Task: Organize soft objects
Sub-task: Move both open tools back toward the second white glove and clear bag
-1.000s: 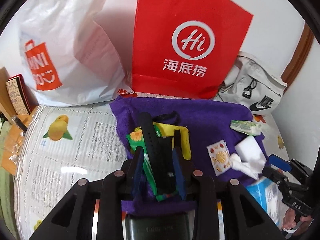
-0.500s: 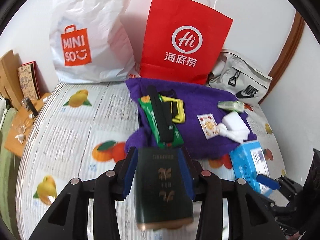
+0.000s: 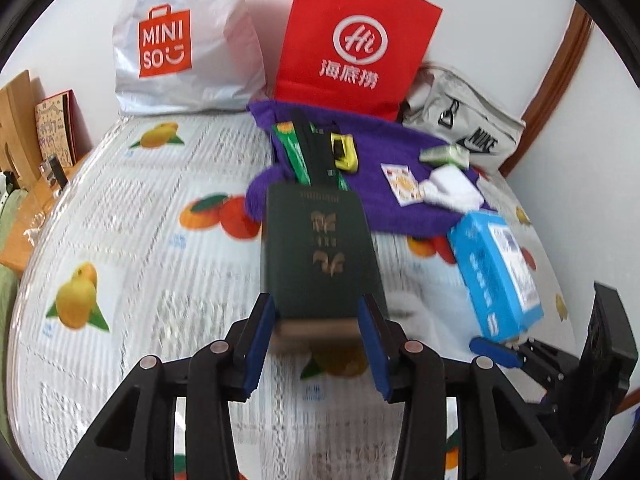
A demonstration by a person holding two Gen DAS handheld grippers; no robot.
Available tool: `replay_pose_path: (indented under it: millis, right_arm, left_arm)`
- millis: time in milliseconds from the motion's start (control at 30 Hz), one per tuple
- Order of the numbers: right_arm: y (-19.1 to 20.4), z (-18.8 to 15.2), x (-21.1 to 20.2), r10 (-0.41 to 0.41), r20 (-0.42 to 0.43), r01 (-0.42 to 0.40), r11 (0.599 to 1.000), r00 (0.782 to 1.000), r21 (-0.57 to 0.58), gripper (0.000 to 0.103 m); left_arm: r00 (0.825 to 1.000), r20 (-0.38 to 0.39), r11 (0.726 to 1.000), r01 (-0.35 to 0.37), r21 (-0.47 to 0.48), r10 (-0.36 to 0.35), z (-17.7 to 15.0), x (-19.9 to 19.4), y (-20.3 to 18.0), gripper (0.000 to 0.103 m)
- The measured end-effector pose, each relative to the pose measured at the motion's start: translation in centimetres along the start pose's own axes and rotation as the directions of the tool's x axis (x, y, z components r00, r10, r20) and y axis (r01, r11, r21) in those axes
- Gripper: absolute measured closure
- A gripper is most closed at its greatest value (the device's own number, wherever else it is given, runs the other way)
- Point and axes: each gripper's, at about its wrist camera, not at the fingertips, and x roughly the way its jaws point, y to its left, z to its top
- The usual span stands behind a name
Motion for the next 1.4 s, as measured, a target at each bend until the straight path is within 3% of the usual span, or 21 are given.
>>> replay_pose_path:
  millis: [100,267,467,533,667,700,833,933,1000,1100,1400]
  right_arm:
    - [0.3,-0.4,-0.4,0.019,0.020,-0.020,1.000,1.000,0.006,0.088]
    - [0.8,-0.7,-1.6,0.034,0.049,-0.034,0.999,0.998,0.007,0.099]
    - [1.4,-0.9,-2.4,0.001,0.067,0.001,1.000,0.998,-0.026,0.097]
    - [1.5,-0.7,-2.0,-0.006,0.068,0.009,0.999,0.998,-0.041,0.092]
    - [1.8,-0.4,-1.1,-0.017,0.080,0.022,0.998,0.997,-0.060,0.066]
    - [1.9,-0.3,-0.9,-0.019,0.088,0.025,0.998,0.996,-0.061,0.065]
    - [1.9,0.0,0.4,-0.009,0.074,0.013,0.998,0.997,-0.054,0.065]
    - [2.1,0.2,1.5,-0.057,0.059,0.061,0.995,0.997,-0.075,0.066]
    - [2.1,0.3,1.5,-0.052,0.063,0.057,0.995,0.997,-0.080,0.089]
    - [2.2,0.4,0.4,-0.032,0.088,0.039,0.996,0.996,-0.077,0.094]
    - [2.0,-1.5,-5.3,0.041,0.160,-0.035,0.999,0.986,-0.041,0.095]
  left_arm:
    - [1.000,0.000,0.999,-0.024,0.021,0.024,-1.1,-0.2,-0.2,0.059]
    - [1.000,0.012,1.000,-0.023,0.021,0.022,-1.9,-1.4,-0.3,0.059]
    - [1.000,0.017,0.999,-0.022,0.034,0.021,-2.7,-2.3,-1.0,0.059]
    - [1.000,0.021,0.999,-0.017,0.034,0.016,-3.1,-2.6,-1.2,0.059]
    - [1.000,0.023,0.999,-0.021,0.040,0.020,-3.8,-2.8,-1.1,0.058]
    - [1.000,0.020,0.999,-0.018,0.036,0.018,-4.0,-2.8,-0.9,0.058]
    - [1.000,0.005,1.000,-0.021,0.022,0.021,-4.4,-2.2,-0.3,0.058]
    - [1.000,-0.007,1.000,-0.017,0.019,0.017,-4.6,-1.8,-0.2,0.058]
    - [1.000,-0.012,1.000,-0.014,0.025,0.015,-4.7,-1.6,-0.2,0.058]
    - [1.000,-0.014,0.999,-0.006,0.033,0.006,-4.8,-1.6,-0.5,0.058]
    - [0.997,-0.030,0.993,0.071,0.098,-0.069,-6.3,-0.8,-4.2,0.058]
